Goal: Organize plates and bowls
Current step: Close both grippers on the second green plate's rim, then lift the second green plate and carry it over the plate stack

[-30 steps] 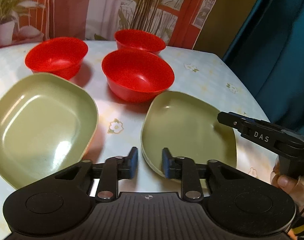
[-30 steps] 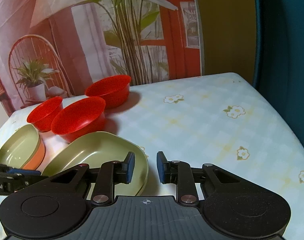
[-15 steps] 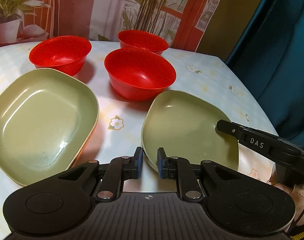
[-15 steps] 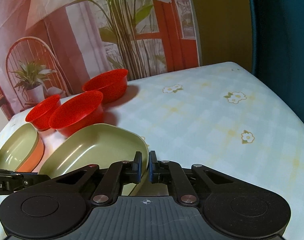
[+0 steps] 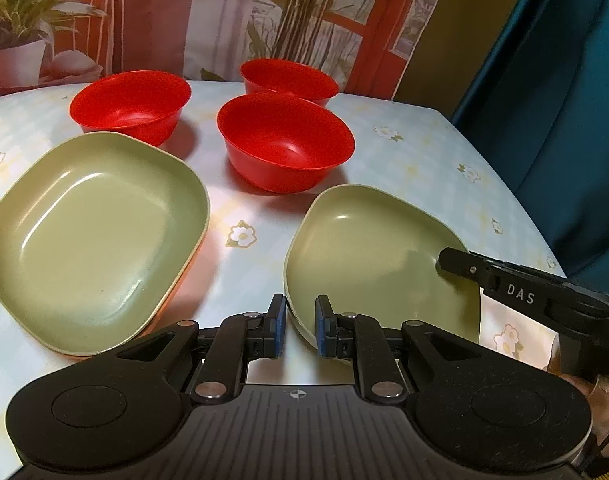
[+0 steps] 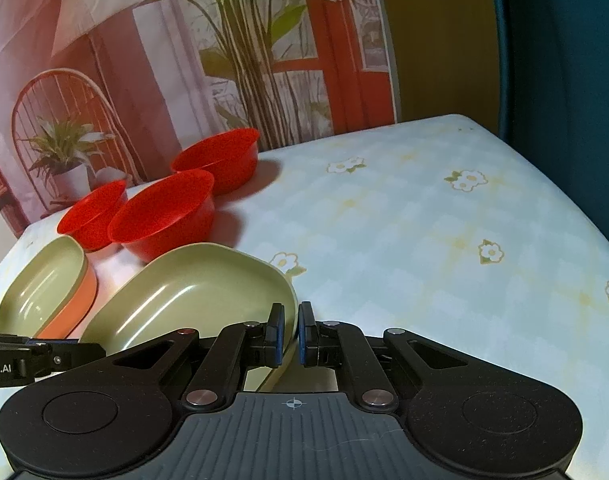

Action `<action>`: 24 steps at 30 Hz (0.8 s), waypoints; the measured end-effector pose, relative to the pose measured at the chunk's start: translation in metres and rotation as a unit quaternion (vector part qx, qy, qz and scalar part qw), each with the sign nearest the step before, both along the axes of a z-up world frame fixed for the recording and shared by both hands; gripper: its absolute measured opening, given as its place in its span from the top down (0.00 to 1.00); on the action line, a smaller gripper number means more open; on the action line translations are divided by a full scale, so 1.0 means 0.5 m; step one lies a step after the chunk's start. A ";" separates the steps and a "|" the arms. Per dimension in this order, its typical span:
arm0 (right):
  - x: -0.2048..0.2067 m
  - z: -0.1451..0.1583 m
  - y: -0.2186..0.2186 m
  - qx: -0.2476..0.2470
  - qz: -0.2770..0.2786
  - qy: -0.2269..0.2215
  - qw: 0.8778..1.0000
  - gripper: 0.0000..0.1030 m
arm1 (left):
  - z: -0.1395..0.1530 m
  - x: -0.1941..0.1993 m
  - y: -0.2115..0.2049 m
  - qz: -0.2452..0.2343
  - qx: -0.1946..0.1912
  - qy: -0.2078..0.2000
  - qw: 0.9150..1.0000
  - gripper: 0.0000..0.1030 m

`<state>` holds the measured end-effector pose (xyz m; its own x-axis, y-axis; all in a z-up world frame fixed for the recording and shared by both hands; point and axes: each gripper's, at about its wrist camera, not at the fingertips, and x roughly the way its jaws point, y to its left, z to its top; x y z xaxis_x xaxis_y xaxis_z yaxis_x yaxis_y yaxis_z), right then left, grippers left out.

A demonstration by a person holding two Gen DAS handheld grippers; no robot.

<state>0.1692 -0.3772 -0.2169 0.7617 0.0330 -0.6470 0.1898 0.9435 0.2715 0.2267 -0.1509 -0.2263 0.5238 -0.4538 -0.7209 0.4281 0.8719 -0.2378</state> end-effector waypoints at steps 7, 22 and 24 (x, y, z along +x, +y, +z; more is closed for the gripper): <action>-0.007 0.014 0.016 0.003 -0.005 0.006 1.000 0.93 | 0.014 -0.006 0.018 -0.002 -0.007 -0.008 1.000 0.84; -0.005 0.083 0.071 -0.003 0.006 -0.014 1.000 0.93 | 0.076 -0.019 0.089 0.020 -0.040 -0.043 0.998 0.84; -0.002 0.091 0.080 -0.003 0.009 -0.016 1.000 0.93 | 0.080 -0.022 0.100 0.026 -0.045 -0.044 0.998 0.84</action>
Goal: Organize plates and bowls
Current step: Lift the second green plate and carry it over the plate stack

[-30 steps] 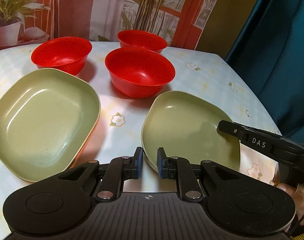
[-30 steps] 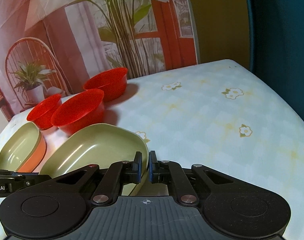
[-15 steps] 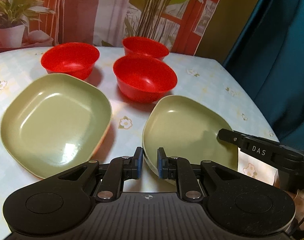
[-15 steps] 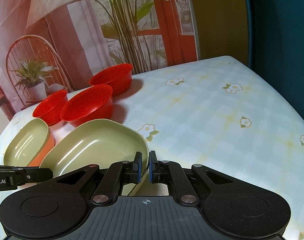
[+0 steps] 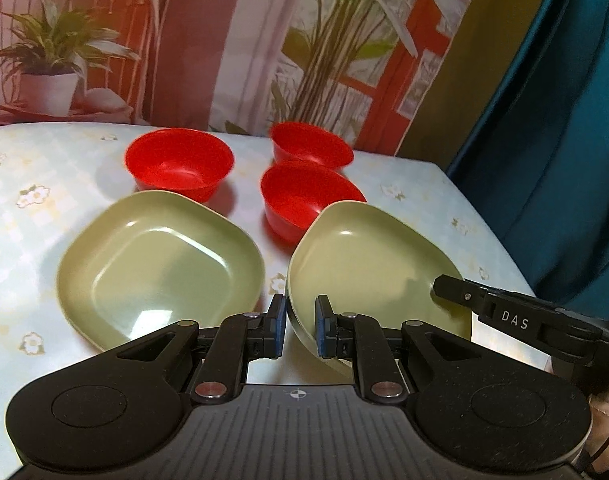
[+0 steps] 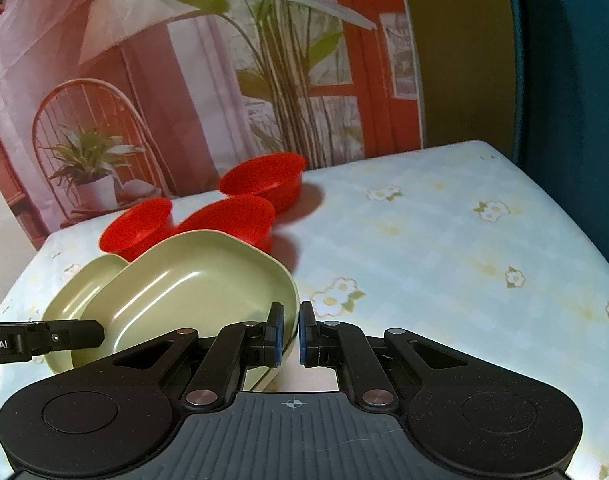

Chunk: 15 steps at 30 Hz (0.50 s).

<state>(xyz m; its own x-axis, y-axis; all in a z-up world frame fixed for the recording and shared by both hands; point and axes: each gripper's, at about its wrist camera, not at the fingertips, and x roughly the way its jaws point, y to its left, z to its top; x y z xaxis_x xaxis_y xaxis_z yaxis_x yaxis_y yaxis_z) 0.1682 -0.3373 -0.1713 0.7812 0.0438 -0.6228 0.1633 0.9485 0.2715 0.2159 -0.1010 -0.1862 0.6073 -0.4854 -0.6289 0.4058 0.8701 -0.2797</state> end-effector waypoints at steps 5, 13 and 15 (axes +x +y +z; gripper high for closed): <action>0.008 0.019 0.022 0.004 0.008 -0.008 1.000 0.93 | 0.010 0.003 0.028 0.015 -0.010 -0.004 1.000 0.84; 0.033 0.041 0.069 -0.010 0.032 -0.011 0.999 0.93 | 0.018 0.004 0.075 0.040 -0.026 -0.006 0.999 0.84; 0.040 0.045 0.079 -0.012 0.036 -0.011 0.999 0.93 | 0.019 0.006 0.085 0.045 -0.029 -0.008 0.999 0.84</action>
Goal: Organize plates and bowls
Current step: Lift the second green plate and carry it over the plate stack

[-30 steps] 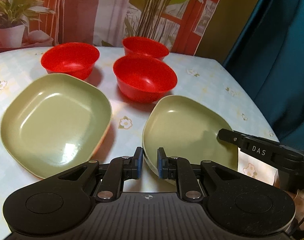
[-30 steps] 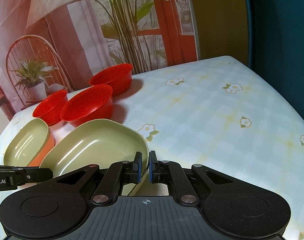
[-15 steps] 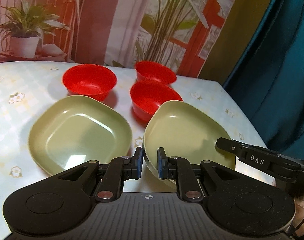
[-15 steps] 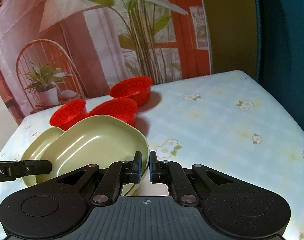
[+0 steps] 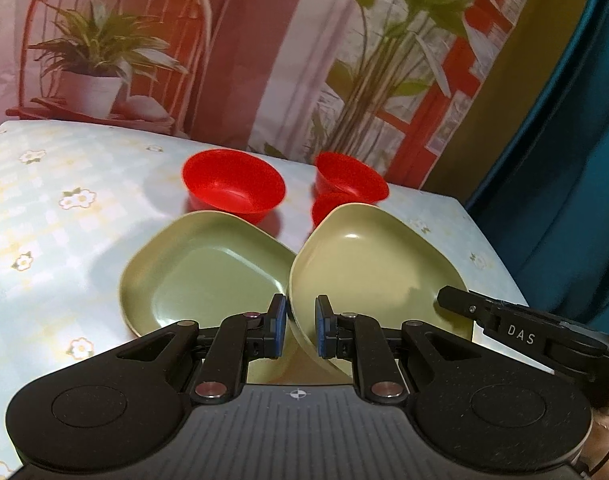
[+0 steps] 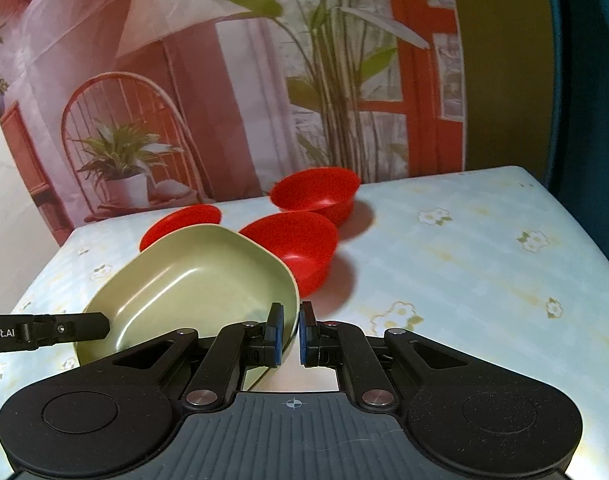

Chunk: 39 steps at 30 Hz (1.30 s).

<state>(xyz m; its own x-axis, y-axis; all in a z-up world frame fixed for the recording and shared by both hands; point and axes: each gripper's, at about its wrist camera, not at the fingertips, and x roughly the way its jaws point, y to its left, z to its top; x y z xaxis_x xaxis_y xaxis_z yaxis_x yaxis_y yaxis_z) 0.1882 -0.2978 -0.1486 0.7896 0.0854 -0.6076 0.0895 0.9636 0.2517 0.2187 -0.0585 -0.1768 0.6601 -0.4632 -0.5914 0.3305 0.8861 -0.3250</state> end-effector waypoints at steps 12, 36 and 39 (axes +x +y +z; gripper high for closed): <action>0.042 0.009 0.050 -0.003 0.025 0.001 1.000 0.92 | 0.006 0.022 0.045 0.024 -0.013 -0.004 1.000 0.84; 0.159 -0.013 0.157 -0.003 0.070 0.010 0.997 0.93 | -0.024 0.081 0.122 0.067 0.027 0.012 0.997 0.84; 0.160 -0.026 0.167 -0.006 0.074 0.019 0.997 0.93 | -0.041 0.074 0.128 0.071 0.029 0.023 0.997 0.84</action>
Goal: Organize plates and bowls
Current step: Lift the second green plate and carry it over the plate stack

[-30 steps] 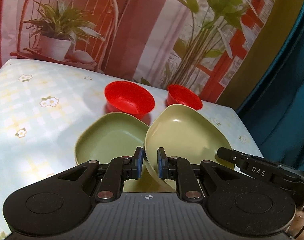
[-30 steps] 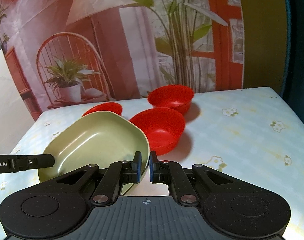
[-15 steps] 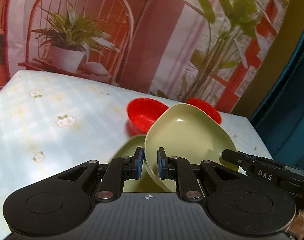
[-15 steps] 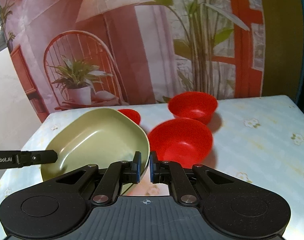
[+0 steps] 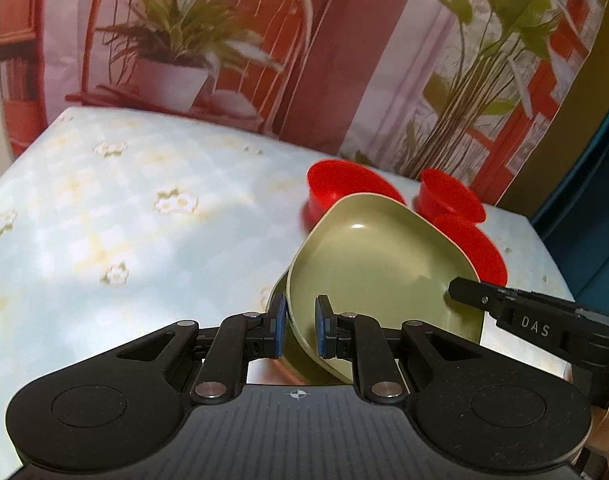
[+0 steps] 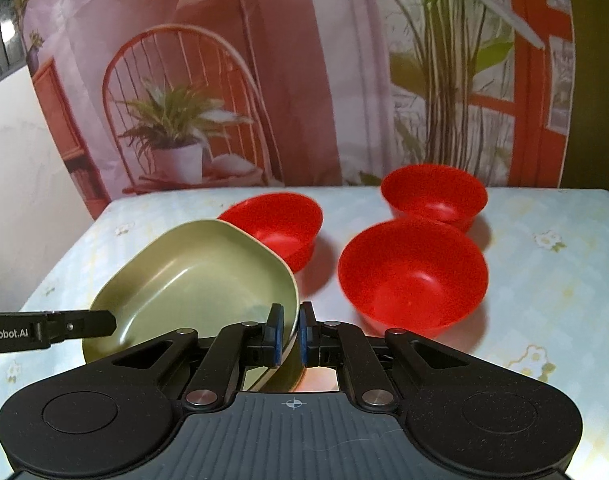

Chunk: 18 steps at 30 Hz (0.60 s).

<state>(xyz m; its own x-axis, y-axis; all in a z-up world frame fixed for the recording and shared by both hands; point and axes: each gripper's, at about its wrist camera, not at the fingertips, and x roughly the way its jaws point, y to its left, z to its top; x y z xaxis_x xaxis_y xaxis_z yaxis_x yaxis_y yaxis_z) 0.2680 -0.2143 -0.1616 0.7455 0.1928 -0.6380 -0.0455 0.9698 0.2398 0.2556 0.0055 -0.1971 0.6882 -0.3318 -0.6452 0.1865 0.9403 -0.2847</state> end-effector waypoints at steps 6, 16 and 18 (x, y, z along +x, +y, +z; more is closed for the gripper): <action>0.002 -0.015 0.018 -0.010 0.008 0.009 1.000 0.93 | -0.014 -0.005 0.009 0.007 0.003 0.008 1.000 0.84; 0.004 -0.023 0.032 -0.026 0.012 0.013 1.000 0.93 | -0.022 0.001 0.004 0.005 0.009 0.008 1.000 0.84; 0.004 -0.023 0.032 -0.030 0.012 0.012 0.999 0.93 | -0.024 0.003 0.001 0.004 0.011 0.008 1.000 0.84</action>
